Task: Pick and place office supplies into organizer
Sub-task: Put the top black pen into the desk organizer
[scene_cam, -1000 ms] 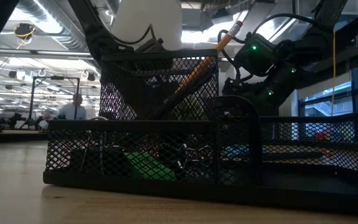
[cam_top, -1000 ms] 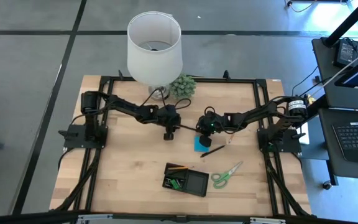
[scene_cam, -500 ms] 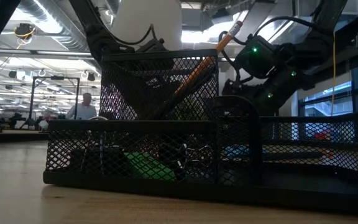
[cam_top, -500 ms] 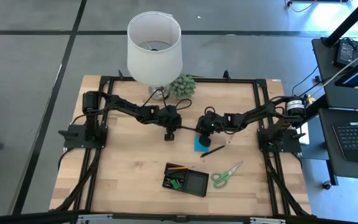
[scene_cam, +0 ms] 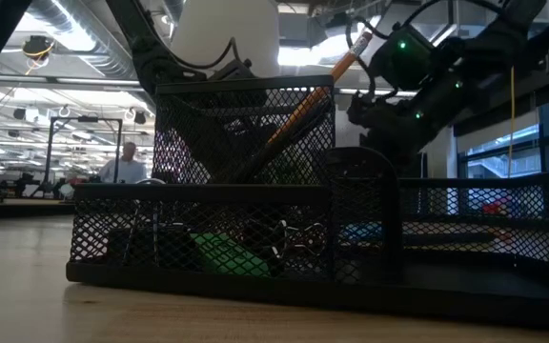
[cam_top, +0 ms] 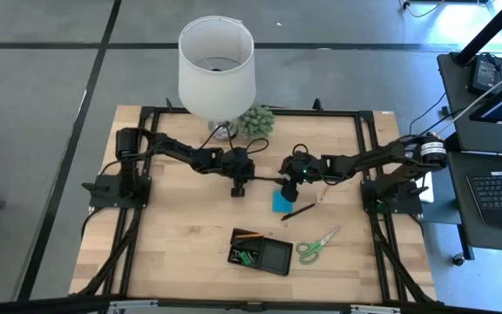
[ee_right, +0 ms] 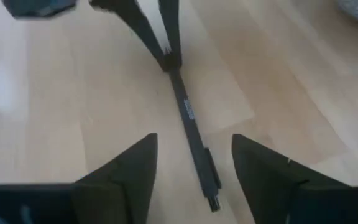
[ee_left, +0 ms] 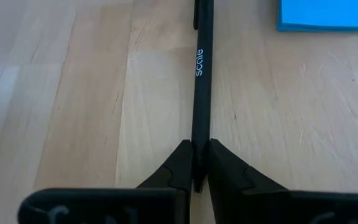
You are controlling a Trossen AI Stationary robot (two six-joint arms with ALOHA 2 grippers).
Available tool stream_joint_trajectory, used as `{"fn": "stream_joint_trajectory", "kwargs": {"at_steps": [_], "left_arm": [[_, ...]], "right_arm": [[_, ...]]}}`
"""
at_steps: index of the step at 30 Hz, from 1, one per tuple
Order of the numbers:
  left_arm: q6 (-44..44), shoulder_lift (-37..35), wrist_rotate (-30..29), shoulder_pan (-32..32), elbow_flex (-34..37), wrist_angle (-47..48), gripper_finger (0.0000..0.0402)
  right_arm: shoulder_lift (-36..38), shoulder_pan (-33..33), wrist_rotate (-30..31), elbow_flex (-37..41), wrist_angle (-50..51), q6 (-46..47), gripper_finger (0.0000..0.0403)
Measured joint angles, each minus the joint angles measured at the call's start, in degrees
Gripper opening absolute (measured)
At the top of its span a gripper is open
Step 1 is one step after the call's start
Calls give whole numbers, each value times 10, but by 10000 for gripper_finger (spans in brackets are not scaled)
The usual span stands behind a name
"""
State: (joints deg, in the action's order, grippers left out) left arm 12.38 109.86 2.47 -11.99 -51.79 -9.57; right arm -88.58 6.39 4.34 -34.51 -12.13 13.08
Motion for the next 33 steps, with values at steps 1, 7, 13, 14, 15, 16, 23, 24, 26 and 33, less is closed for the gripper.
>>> {"fn": "stream_joint_trajectory", "kwargs": {"at_steps": [1, 7, 13, 14, 15, 16, 23, 24, 26, 33], "left_arm": [[0, 0, 0, 0, 0, 0, 23], [-26, 1, 1, 0, 1, -22, 23], [-48, 3, 3, 0, 2, -36, 23], [-50, 3, 3, 0, 2, -37, 23], [-50, 3, 6, 0, 2, -38, 23], [-51, 3, 14, 0, 2, -40, 23], [-43, 4, 30, 0, 3, -71, 23], [-43, 4, 32, 0, 3, -73, 23], [-43, 4, 38, 0, 3, -81, 23], [-50, 3, 44, 0, 2, -91, 23]], "right_arm": [[7, 0, 0, 0, 7, 0, 213], [22, -1, 10, 0, 38, -28, 224], [35, -1, 16, 45, -21, -11, 225], [40, -1, 15, 56, -33, -7, 225], [49, -1, 15, 71, -44, -1, 225], [57, 0, 16, 85, -57, 2, 225], [97, 12, 21, 175, -173, 3, 225], [97, 13, 21, 182, -188, 3, 225], [97, 13, 21, 190, -205, 1, 225], [97, 13, 21, 194, -215, -1, 225]]}}
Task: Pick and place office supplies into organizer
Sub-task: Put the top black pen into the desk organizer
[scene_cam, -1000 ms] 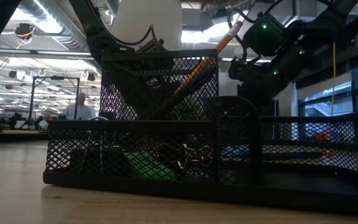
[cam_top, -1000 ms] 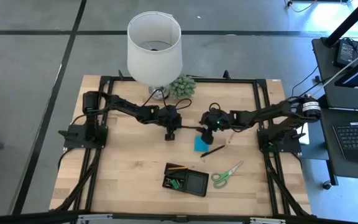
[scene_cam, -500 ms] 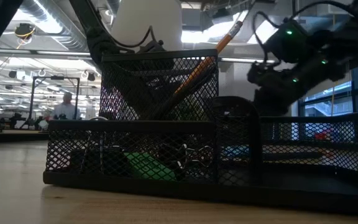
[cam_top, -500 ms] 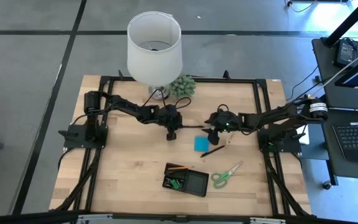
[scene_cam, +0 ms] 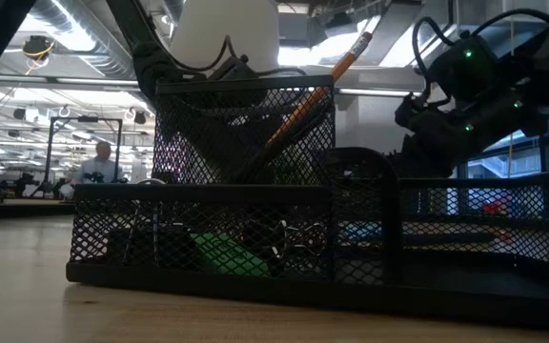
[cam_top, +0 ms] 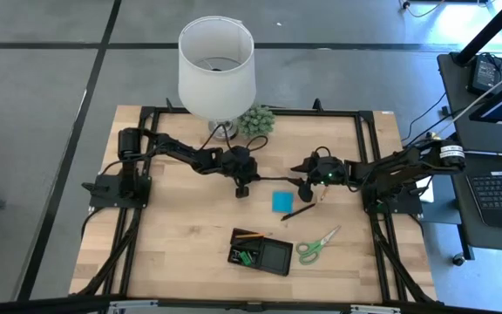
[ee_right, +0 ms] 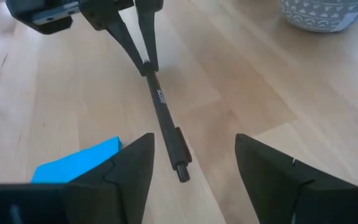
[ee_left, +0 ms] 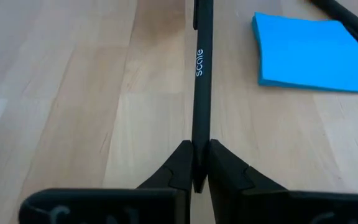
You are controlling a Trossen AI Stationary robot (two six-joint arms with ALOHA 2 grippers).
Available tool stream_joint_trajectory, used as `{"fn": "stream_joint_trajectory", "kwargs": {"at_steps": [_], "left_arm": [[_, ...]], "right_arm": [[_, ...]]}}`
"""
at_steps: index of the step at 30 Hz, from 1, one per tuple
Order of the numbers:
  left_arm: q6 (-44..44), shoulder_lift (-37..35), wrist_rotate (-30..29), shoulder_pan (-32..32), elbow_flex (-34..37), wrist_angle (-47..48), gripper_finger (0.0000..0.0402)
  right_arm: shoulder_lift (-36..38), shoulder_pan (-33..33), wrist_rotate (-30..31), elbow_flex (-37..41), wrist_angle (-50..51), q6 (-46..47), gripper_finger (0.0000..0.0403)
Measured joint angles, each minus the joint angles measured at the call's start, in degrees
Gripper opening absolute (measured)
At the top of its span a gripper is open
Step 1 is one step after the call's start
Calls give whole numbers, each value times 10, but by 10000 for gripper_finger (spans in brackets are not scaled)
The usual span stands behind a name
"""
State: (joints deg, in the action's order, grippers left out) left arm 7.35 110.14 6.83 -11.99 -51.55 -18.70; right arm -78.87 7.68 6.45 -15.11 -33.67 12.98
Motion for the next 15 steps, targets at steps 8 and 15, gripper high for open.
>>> {"fn": "stream_joint_trajectory", "kwargs": {"at_steps": [8, 15], "left_arm": [[-8, -1, 14, 0, -1, -41, 23], [-15, -1, 17, 0, -1, -48, 23]], "right_arm": [[0, 0, 0, 0, -4, 0, 225], [0, 0, 0, 0, -4, 20, 215]]}}
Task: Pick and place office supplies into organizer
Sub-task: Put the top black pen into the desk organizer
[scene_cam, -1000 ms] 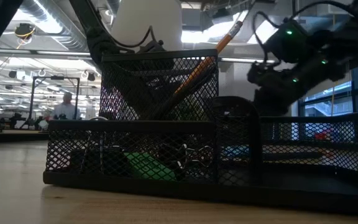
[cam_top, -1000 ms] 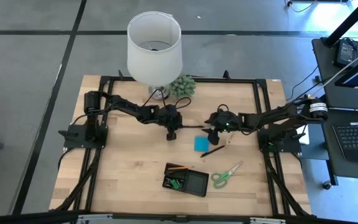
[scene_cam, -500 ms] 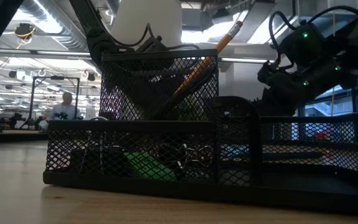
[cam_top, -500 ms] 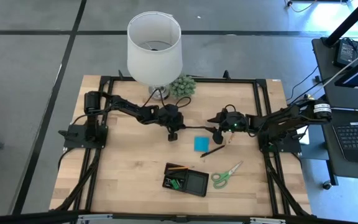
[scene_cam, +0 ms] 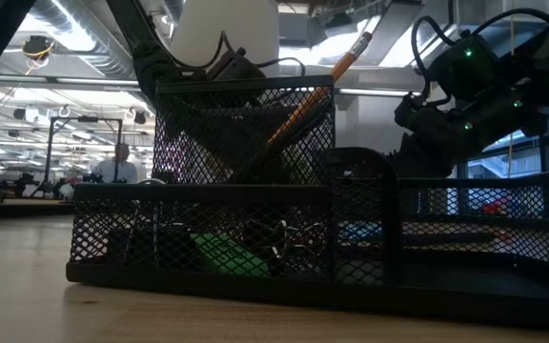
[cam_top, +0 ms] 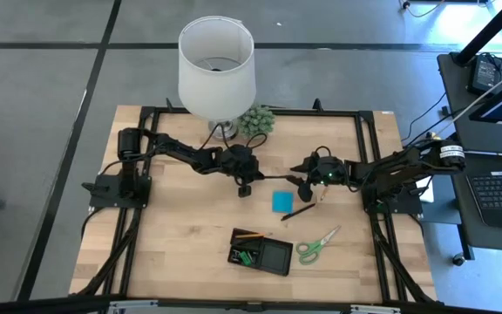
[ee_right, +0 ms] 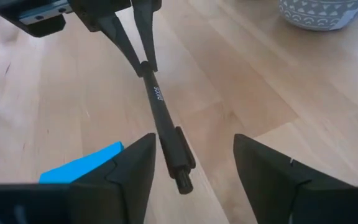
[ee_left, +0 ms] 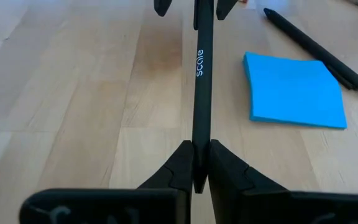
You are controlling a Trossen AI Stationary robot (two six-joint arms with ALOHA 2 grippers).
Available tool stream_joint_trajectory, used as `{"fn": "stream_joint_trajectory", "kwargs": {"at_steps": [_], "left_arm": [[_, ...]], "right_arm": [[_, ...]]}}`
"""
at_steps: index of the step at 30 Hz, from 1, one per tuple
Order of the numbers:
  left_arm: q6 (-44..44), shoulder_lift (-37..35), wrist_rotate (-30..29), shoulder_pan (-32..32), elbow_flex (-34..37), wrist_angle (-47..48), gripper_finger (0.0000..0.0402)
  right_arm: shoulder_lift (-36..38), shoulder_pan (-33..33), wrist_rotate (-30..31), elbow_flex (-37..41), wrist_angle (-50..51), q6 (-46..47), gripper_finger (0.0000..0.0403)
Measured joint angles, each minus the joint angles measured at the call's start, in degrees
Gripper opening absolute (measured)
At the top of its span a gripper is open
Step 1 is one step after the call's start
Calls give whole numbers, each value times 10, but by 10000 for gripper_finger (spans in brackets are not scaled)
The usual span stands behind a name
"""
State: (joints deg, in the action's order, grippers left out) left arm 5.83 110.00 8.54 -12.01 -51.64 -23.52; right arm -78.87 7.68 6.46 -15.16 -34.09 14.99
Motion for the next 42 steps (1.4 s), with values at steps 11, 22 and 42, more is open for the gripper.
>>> {"fn": "stream_joint_trajectory", "kwargs": {"at_steps": [11, 22, 42], "left_arm": [[-2, 0, -1, 0, 0, -1, 23], [0, 0, 0, 0, 0, 0, 32], [-113, -140, -11, -5, -1, 301, 163]], "right_arm": [[0, 0, -19, 0, 0, 10, 102], [0, -1, -42, 0, 0, 13, 56], [0, -22, -81, -177, 294, -98, 57]]}}
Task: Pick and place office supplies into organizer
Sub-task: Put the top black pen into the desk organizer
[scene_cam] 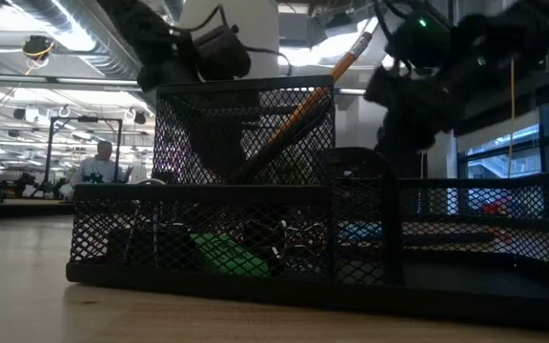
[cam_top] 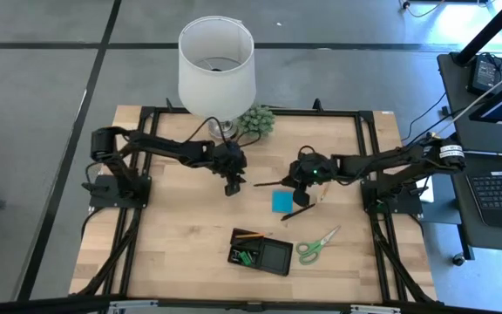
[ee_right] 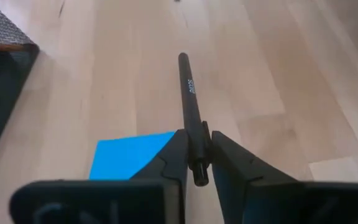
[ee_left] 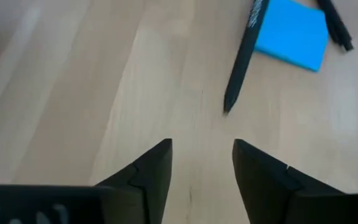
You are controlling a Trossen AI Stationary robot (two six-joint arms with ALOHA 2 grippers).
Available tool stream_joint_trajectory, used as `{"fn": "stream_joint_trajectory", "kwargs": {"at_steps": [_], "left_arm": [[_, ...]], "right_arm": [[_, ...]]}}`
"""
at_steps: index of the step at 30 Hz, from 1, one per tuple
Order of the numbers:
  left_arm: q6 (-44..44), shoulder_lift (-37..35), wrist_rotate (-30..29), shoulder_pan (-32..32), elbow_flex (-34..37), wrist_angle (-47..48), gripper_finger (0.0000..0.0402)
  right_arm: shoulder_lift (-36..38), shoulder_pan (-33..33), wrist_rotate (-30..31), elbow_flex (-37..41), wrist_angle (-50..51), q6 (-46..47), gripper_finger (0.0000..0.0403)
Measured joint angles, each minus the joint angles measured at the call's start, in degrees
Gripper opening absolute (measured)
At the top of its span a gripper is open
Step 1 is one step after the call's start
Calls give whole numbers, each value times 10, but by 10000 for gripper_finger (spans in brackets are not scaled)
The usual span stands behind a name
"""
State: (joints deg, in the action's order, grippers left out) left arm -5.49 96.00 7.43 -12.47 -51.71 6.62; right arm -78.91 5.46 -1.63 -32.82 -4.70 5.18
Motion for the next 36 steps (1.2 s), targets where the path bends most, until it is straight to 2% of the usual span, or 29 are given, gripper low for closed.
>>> {"fn": "stream_joint_trajectory", "kwargs": {"at_steps": [6, 11, 17, 22, 26, 36], "left_arm": [[-88, -54, -7, 0, 0, 68, 162], [-162, -67, -47, 5, 0, 143, 155], [-194, -66, -76, 23, 0, 184, 149], [-194, -66, -96, 38, 0, 181, 148], [-194, -66, -103, 46, 0, 181, 148], [-193, -66, -103, 75, 0, 190, 148]], "right_arm": [[0, -20, 0, -118, 165, -29, 57], [0, -64, 0, -233, 310, -31, 57], [-1, -140, 0, -348, 441, 25, 57], [-2, -200, 4, -397, 446, 114, 57], [-11, -237, 46, -412, 442, 185, 57], [-87, -291, 76, -414, 364, 266, 57]]}}
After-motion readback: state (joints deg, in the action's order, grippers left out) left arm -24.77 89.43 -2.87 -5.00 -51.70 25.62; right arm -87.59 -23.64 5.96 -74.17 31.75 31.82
